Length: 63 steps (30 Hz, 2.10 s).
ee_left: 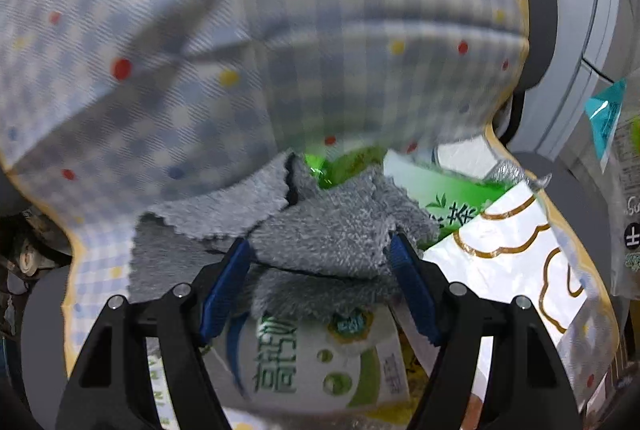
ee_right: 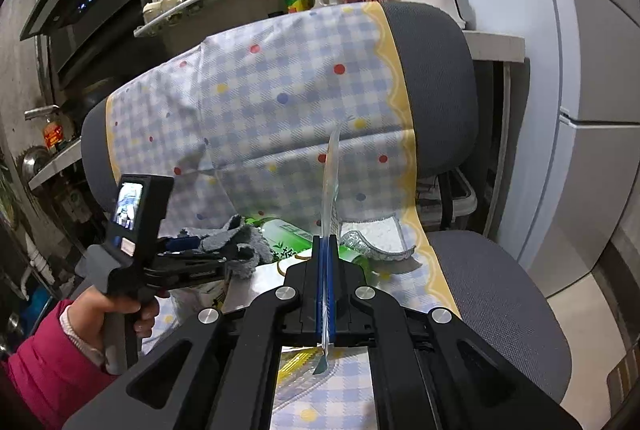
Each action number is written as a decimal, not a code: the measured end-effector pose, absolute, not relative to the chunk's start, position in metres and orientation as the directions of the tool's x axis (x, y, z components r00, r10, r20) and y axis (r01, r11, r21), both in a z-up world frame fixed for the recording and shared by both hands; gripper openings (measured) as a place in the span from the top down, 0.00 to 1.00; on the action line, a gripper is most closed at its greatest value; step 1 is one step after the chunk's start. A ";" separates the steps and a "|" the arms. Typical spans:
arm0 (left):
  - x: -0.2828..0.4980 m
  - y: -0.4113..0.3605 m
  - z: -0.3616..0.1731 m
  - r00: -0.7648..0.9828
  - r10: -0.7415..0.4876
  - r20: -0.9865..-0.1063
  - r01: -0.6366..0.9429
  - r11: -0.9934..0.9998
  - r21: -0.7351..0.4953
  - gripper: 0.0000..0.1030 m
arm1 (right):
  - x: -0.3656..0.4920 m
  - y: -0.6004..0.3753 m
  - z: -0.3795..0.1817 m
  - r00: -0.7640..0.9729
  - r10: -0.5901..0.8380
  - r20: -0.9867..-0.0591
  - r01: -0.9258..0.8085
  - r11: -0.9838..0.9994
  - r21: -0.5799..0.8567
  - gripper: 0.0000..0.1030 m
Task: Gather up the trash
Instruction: 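Grasp the grey cloth with the left gripper while the right gripper holds the plastic strip, then drop the plastic strip into the bin with the right gripper while the left gripper carries the grey cloth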
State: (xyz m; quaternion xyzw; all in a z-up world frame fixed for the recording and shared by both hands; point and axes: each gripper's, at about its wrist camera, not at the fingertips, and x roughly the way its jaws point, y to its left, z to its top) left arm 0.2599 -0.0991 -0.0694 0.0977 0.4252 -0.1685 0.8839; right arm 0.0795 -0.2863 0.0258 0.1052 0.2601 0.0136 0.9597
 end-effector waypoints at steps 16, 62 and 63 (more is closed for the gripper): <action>0.196 -0.039 0.043 0.833 -0.242 -0.497 0.256 0.966 -0.041 0.92 | 0.045 -0.294 0.041 0.892 0.062 -0.448 0.042 0.975 0.218 0.98; -0.081 -0.275 -0.043 0.253 -0.828 -0.500 0.857 0.432 -0.282 0.92 | -0.226 -0.470 -0.105 0.564 -0.375 -0.736 0.667 0.732 0.139 0.76; -0.081 -0.276 -0.044 0.250 -0.827 -0.504 0.858 0.431 -0.280 0.92 | -0.229 -0.471 -0.104 0.565 -0.376 -0.734 0.669 0.730 0.142 0.76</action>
